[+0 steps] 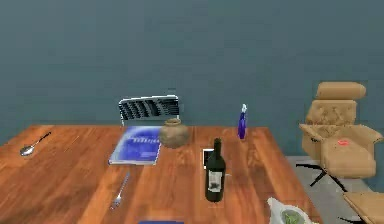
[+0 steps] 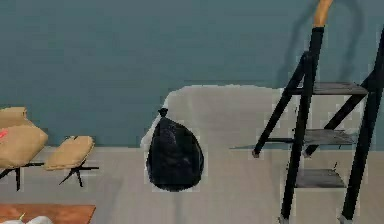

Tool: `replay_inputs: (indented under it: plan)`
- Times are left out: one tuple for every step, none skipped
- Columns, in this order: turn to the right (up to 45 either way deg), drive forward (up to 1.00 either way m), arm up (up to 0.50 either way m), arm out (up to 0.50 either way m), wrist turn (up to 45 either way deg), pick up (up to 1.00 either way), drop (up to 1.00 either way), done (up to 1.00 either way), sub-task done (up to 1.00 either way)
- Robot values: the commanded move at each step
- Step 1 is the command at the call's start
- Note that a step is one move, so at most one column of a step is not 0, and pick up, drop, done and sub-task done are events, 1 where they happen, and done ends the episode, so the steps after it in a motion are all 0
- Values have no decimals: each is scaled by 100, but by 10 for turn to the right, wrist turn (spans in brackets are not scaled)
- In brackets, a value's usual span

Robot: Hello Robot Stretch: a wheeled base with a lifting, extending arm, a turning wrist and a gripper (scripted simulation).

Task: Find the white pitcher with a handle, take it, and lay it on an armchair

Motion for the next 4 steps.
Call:
replay_inputs:
  plan:
    - [-450,0,0,0,0,0,0,0,0]
    - [-90,0,0,0,0,0,0,0,0]
    - [0,0,50,0,0,0,0,0,0]
    - [0,0,26,0,0,0,0,0,0]
